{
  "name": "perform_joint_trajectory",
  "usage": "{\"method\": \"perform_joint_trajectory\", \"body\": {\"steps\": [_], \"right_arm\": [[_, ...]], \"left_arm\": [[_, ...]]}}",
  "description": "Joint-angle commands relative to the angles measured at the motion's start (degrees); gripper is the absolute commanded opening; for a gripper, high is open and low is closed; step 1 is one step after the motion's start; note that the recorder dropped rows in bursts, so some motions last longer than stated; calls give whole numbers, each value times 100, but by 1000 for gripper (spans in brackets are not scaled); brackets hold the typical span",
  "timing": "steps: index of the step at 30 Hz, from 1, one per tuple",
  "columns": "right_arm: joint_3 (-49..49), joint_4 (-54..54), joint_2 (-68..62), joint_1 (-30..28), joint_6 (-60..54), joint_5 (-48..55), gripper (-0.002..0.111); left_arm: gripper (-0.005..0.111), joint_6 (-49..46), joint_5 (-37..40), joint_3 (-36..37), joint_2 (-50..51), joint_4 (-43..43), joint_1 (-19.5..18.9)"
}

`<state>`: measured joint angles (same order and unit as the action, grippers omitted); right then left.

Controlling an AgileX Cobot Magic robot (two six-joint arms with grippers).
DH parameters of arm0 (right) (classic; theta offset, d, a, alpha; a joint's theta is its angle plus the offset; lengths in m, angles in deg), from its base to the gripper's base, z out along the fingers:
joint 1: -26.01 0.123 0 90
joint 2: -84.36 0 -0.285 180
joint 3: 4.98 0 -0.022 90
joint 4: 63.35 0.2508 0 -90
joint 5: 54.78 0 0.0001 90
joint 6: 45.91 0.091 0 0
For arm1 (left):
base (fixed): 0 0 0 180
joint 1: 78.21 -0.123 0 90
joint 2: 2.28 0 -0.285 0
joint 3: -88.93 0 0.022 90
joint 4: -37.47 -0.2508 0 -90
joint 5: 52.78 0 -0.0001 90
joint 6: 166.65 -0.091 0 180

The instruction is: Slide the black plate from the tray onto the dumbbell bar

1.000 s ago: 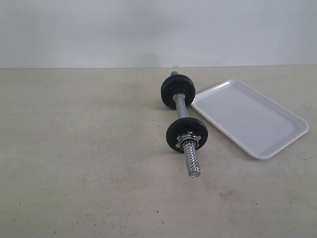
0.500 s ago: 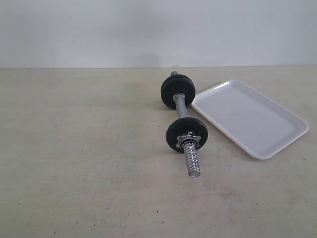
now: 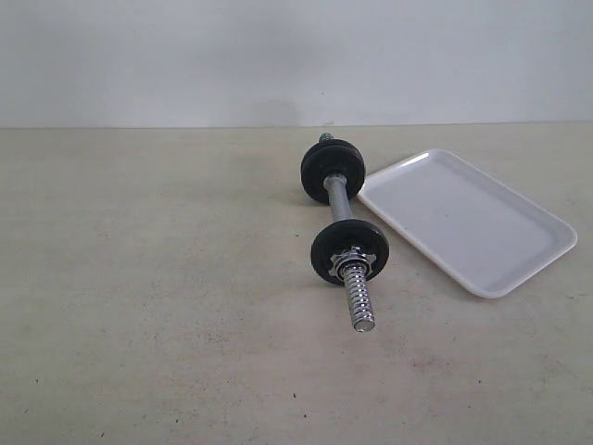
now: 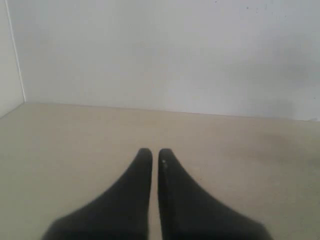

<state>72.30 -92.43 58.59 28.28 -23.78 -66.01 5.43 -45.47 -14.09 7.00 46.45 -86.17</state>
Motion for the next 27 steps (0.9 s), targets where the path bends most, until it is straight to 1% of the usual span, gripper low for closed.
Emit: {"method": "perform_joint_trajectory", "body": {"steps": [1, 10, 15, 18, 19, 20, 21, 24, 27], "right_arm": [[-7, 92, 12, -4, -71, 351, 0], [-7, 148, 12, -4, 44, 1495, 0], [-7, 186, 12, -4, 44, 1363, 0], [-7, 186, 12, 83, 477, 935, 0], [-7, 186, 12, 137, 584, 1022, 0], [-7, 186, 12, 308, 662, 1378, 0], [-7, 186, 12, 375, 600, 1525, 0], [-7, 165, 12, 687, 510, 1469, 0], [-7, 165, 12, 700, 313, 1408, 0]], "left_arm": [[4, 59, 24, 23, -39, 64, -3], [4, 44, 60, 23, -39, 62, -3], [4, 44, 86, 23, -39, 62, -3], [4, 44, 86, 23, -39, 62, -3], [4, 44, 114, 23, -39, 62, -3], [4, 44, 167, 23, -39, 62, -3], [4, 44, 195, 23, -39, 62, -3], [4, 44, 222, 23, -39, 62, -3], [4, 44, 167, 23, -39, 62, -3]]}}
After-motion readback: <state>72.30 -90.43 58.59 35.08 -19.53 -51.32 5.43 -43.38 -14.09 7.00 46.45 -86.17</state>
